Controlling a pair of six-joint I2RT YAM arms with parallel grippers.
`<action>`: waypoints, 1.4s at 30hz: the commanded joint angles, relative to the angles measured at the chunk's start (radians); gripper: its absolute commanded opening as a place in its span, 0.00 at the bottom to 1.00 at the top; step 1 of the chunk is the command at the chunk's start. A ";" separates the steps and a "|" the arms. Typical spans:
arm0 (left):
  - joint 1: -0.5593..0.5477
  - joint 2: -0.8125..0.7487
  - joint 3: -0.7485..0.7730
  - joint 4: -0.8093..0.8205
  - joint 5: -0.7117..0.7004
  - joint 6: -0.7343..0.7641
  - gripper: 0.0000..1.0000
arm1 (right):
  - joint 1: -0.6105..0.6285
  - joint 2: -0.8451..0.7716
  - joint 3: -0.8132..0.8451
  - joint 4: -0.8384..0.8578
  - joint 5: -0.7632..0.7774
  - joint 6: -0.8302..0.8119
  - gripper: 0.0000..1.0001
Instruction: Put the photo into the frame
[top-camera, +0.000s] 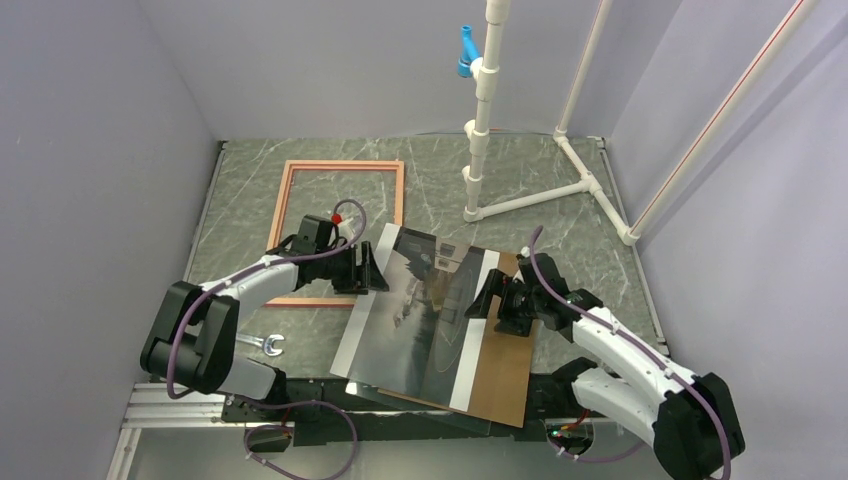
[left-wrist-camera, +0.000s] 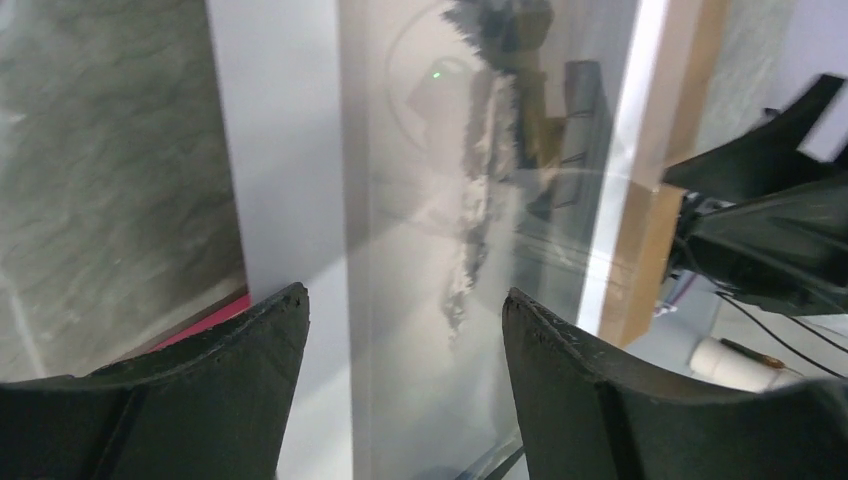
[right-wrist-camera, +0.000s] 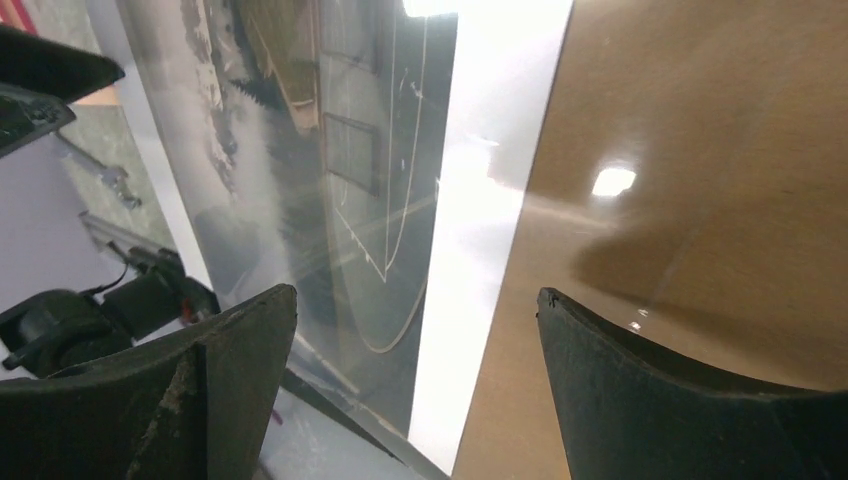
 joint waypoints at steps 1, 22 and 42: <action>0.003 0.002 0.018 -0.094 -0.105 0.072 0.75 | 0.001 -0.042 0.097 -0.220 0.181 -0.071 0.92; -0.048 -0.079 -0.158 0.044 0.017 -0.033 0.76 | 0.002 0.054 -0.054 -0.053 0.112 -0.002 0.93; -0.050 -0.311 -0.237 -0.003 0.033 -0.115 0.79 | 0.004 0.105 -0.076 0.138 0.029 0.016 0.93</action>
